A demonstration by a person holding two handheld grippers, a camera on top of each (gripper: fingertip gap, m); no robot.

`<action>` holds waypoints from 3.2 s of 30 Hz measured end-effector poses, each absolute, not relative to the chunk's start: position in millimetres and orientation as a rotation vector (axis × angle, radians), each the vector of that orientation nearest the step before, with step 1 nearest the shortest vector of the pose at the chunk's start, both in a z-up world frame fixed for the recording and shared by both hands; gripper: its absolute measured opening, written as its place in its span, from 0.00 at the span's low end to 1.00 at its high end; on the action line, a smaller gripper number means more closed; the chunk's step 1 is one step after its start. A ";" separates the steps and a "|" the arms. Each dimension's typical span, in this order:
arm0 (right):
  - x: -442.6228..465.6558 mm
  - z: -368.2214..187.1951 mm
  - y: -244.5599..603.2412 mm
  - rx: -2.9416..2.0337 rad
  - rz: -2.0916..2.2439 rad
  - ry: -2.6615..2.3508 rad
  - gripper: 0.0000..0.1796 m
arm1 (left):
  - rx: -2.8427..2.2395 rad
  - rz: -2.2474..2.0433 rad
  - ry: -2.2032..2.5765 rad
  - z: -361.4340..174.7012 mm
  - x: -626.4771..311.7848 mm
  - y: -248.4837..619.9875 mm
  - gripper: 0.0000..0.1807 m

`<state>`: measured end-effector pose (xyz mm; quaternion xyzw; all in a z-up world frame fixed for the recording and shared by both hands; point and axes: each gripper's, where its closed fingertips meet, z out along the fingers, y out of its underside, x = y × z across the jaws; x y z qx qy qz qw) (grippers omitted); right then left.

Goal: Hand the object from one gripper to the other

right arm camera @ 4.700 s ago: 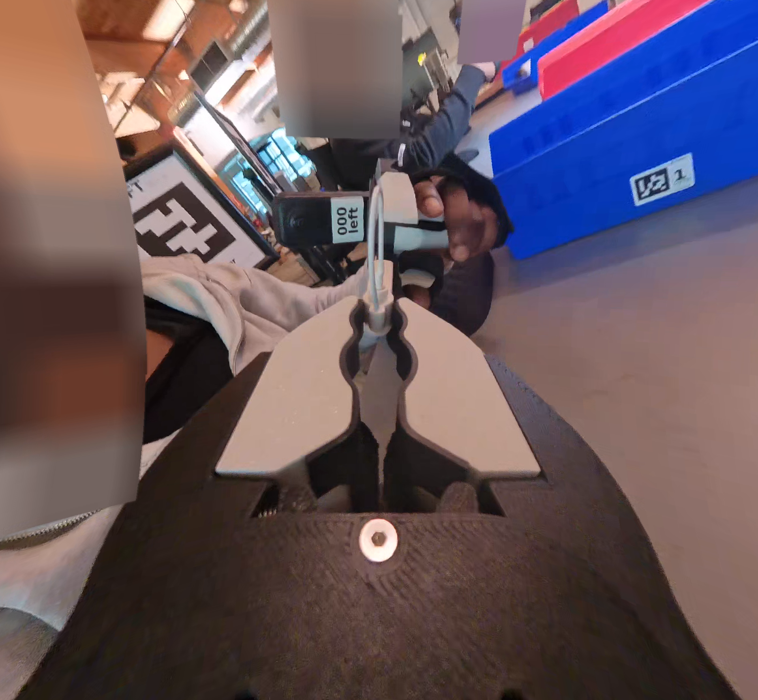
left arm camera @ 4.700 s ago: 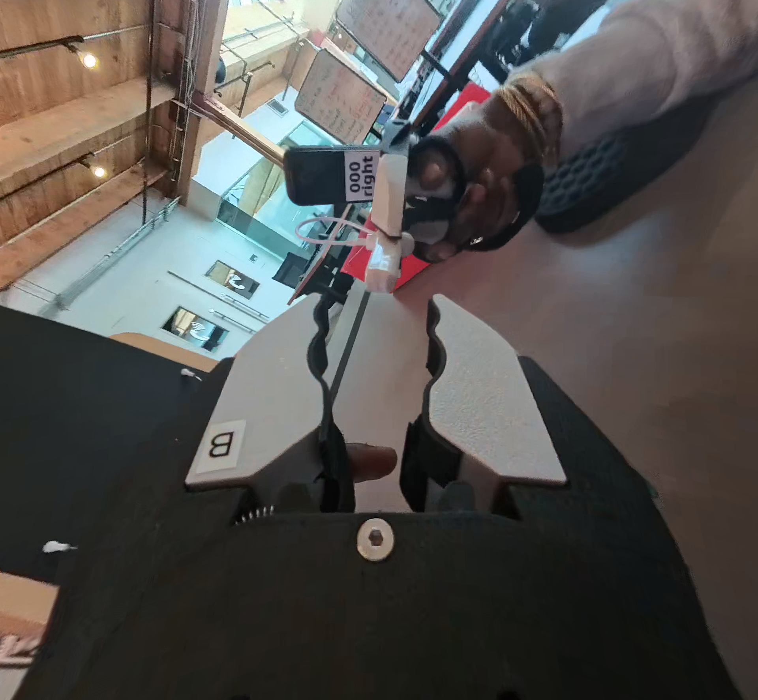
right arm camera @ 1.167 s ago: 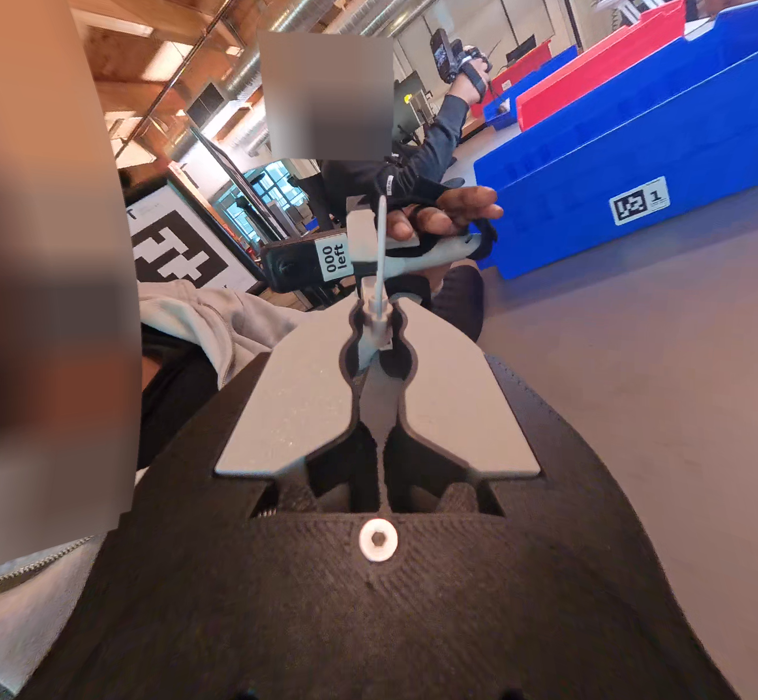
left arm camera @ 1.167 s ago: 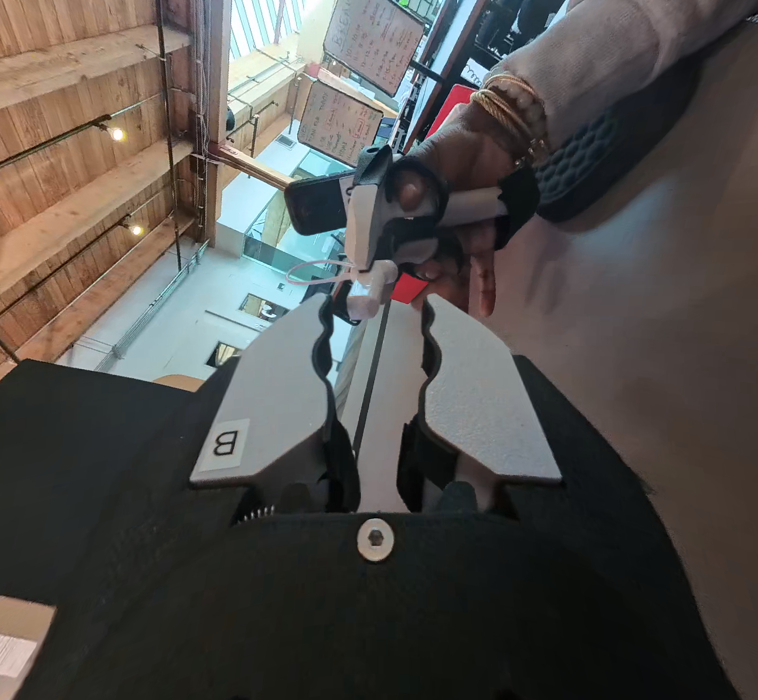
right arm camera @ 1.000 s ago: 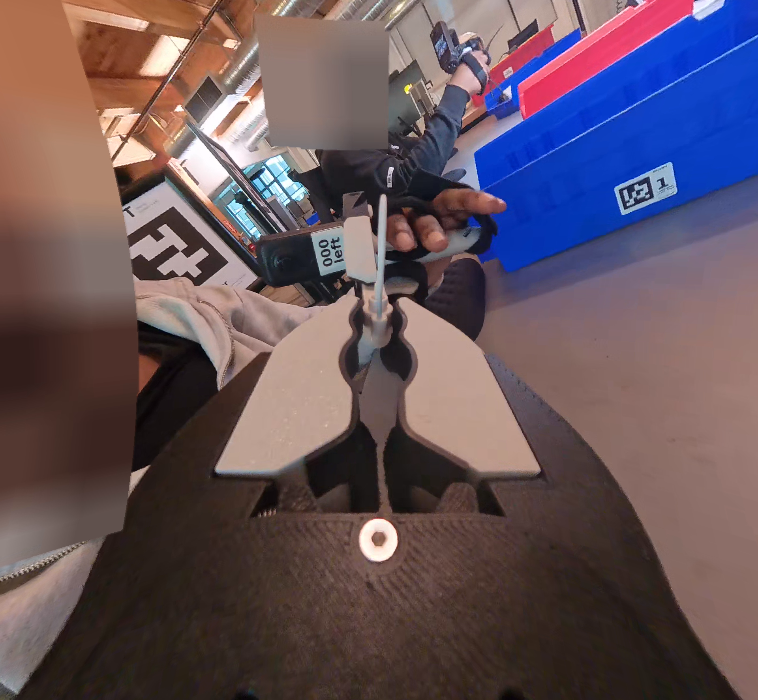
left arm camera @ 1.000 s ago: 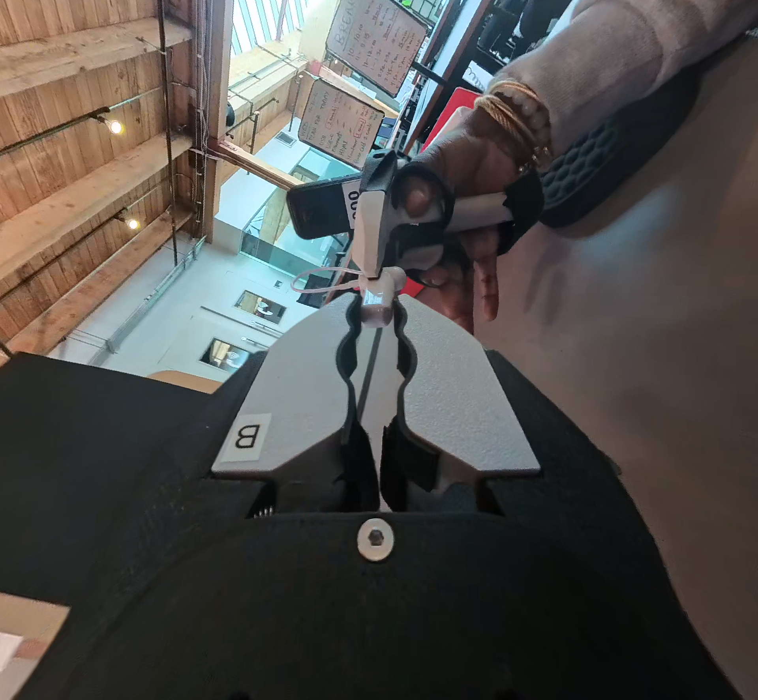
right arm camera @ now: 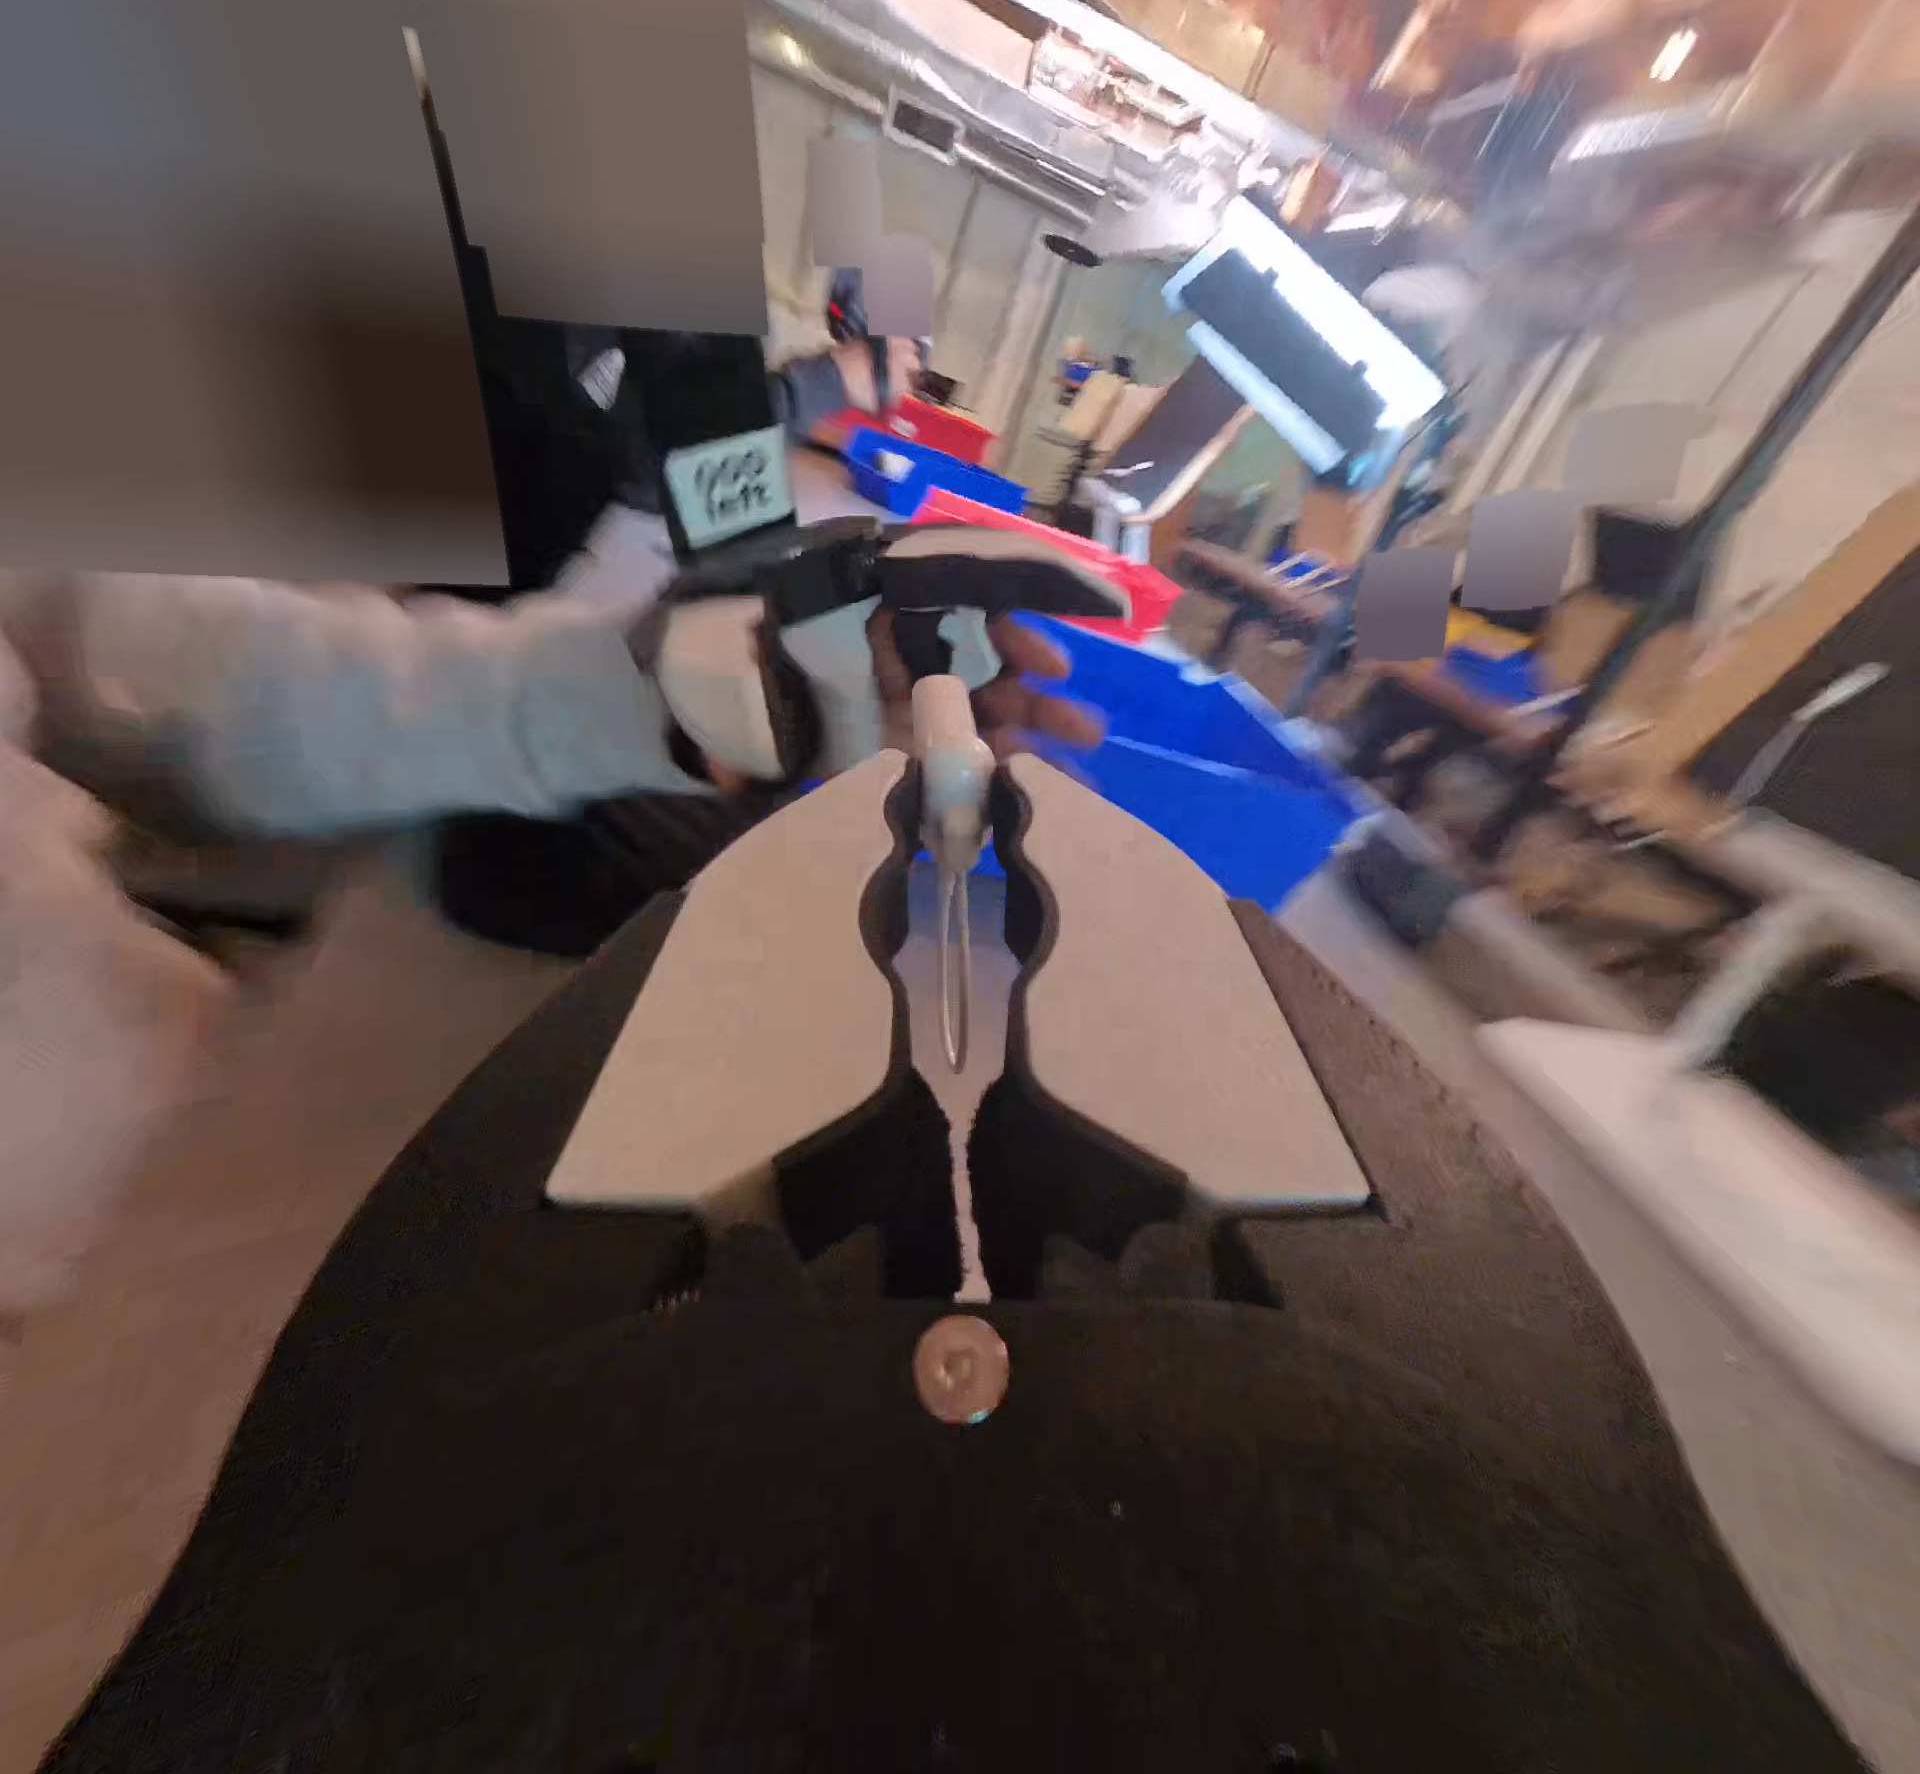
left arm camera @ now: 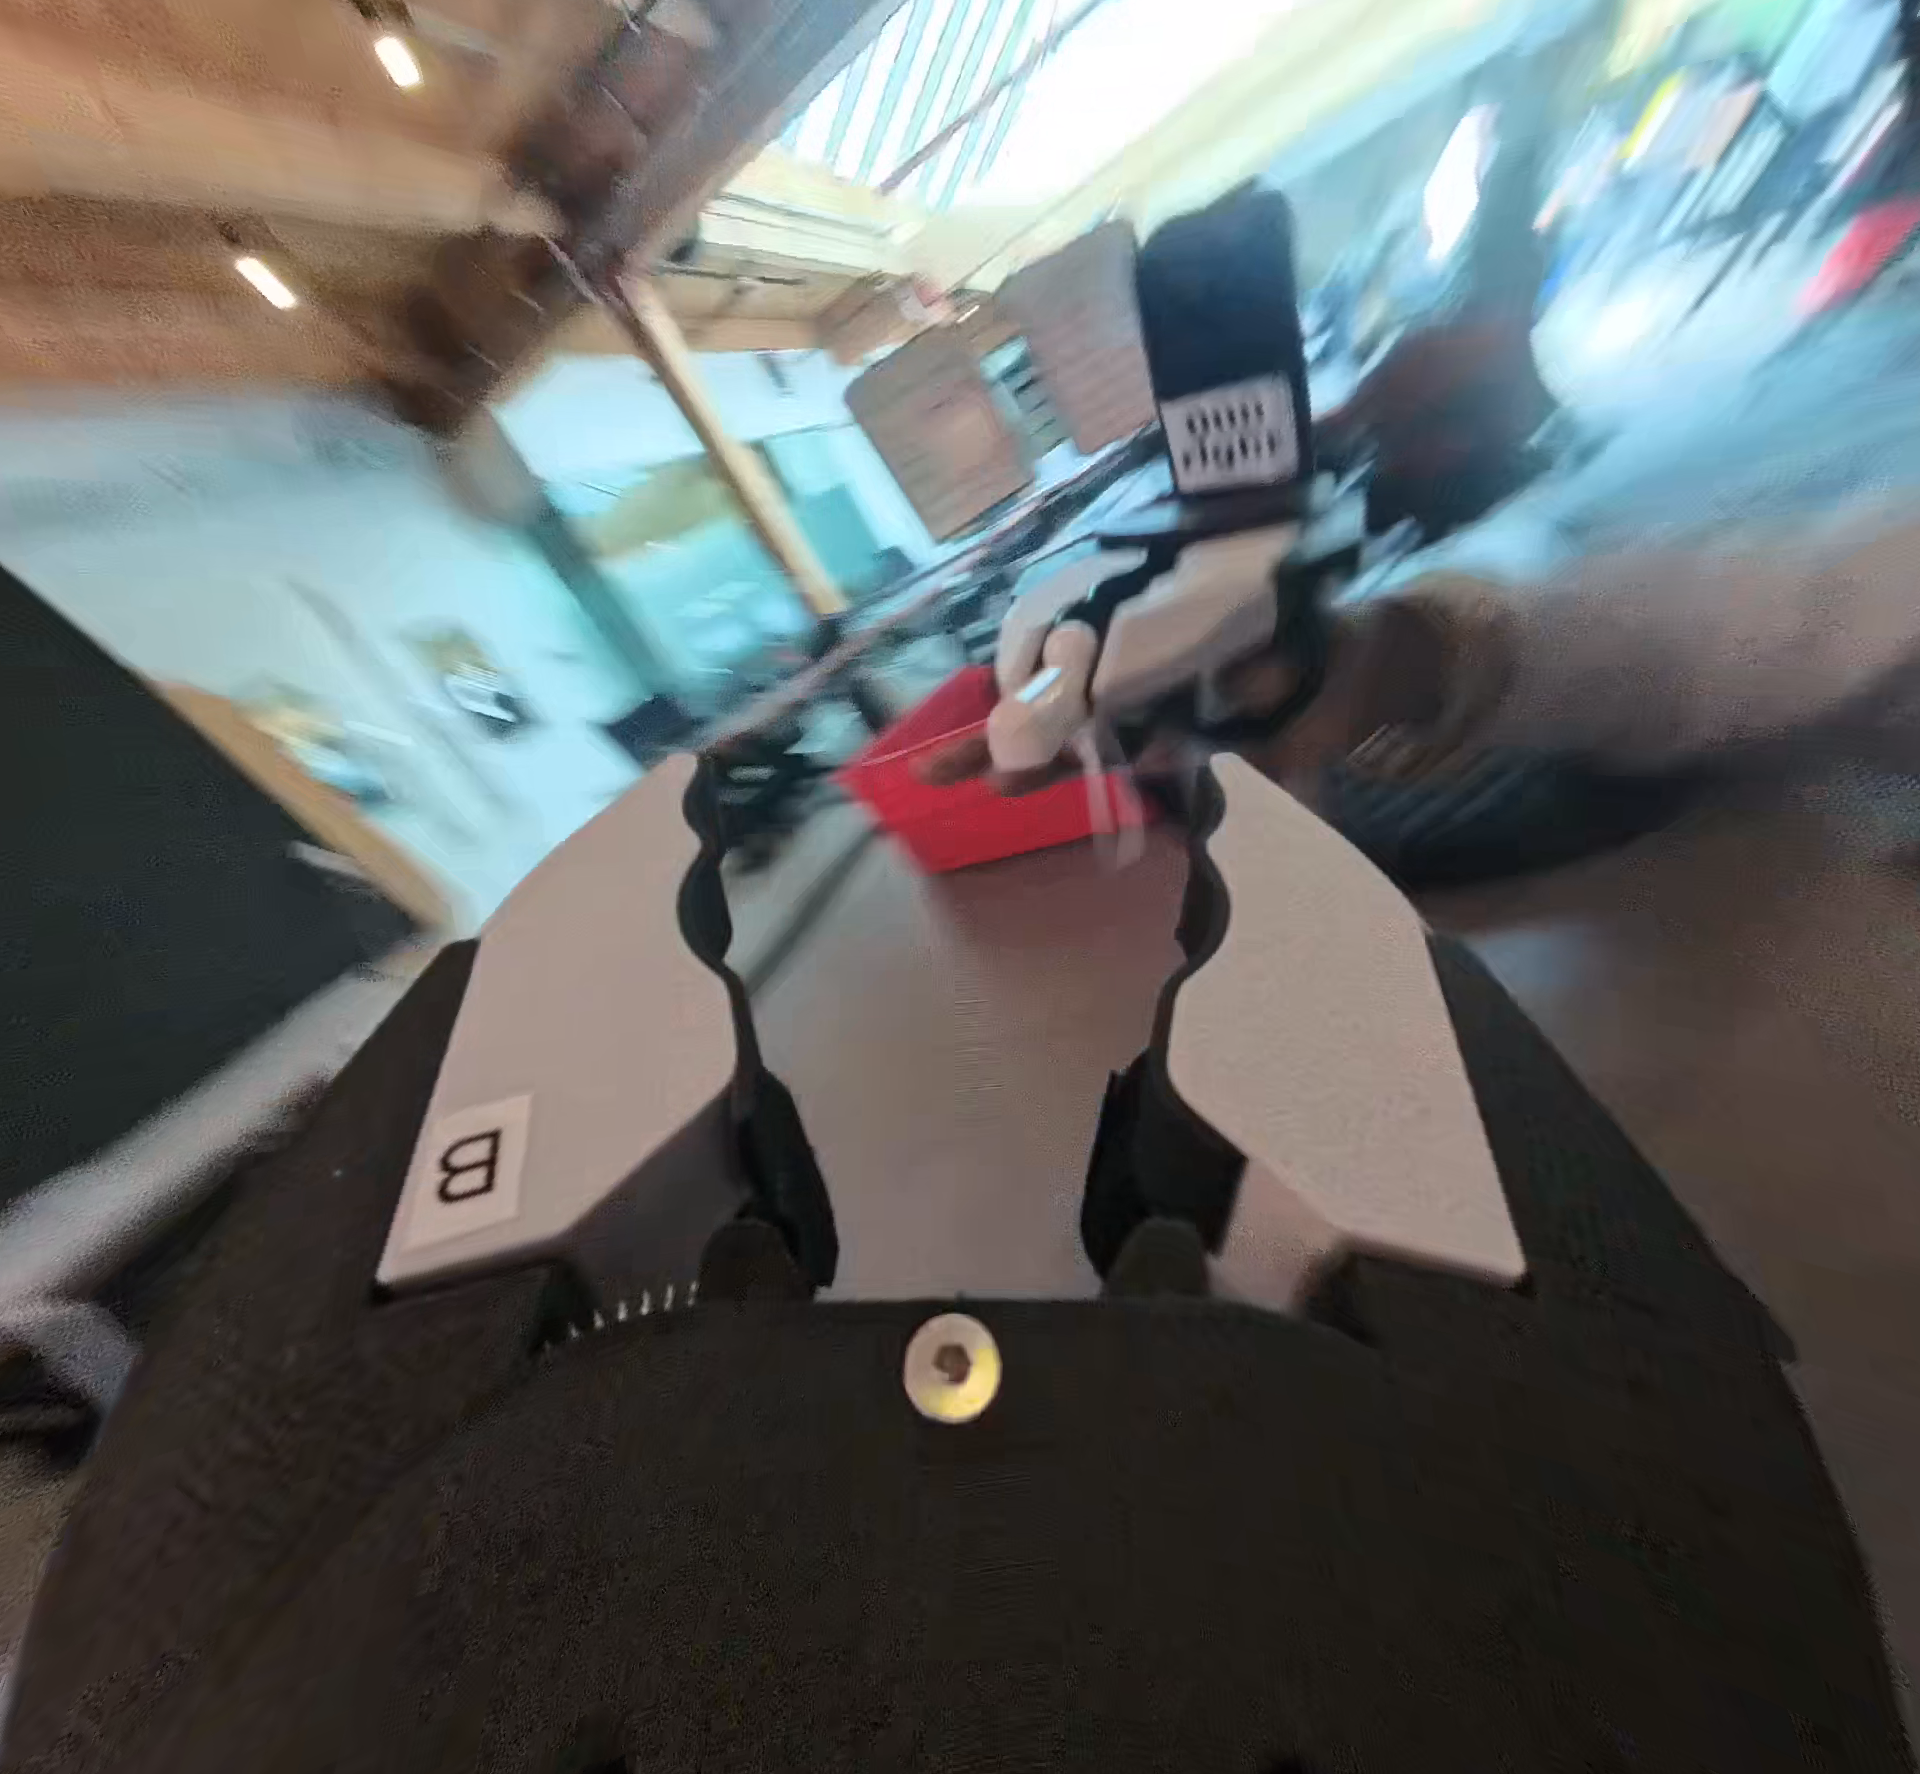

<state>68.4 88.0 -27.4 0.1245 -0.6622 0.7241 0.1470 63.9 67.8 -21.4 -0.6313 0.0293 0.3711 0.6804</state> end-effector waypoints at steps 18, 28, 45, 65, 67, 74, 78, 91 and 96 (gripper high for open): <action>74.6 -57.6 84.6 -0.361 2.595 -2.788 0.07 | -1.600 1.234 0.467 -53.7 74.2 87.6 0.08; 79.3 -12.8 91.1 0.616 1.914 -1.464 0.45 | -1.440 0.245 -0.210 -32.3 64.6 65.1 0.07; 79.3 -27.3 82.0 0.672 1.693 -1.414 0.30 | -1.049 -0.123 -0.435 -6.2 50.1 37.4 0.07; 53.9 -32.3 80.6 0.082 2.293 -2.061 0.08 | -1.390 0.737 0.068 -22.9 74.6 72.4 0.33; 49.6 -49.2 83.6 -0.257 2.500 -2.433 0.07 | -1.454 1.005 0.220 -30.1 74.1 73.1 0.33; 69.6 -65.4 83.0 -0.394 2.590 -2.826 0.07 | -1.626 1.089 0.322 -62.2 67.1 86.4 0.26; 76.0 -67.4 80.8 -0.302 2.543 -2.833 0.07 | -1.628 1.005 0.324 -64.9 73.5 91.1 0.22; 74.0 -53.7 75.0 -0.130 2.600 -2.559 0.33 | -1.603 0.828 0.173 -56.6 71.8 85.4 0.08; 65.8 -17.3 86.4 0.472 2.074 -1.593 0.44 | -1.477 0.237 -0.181 -42.6 70.8 71.6 0.08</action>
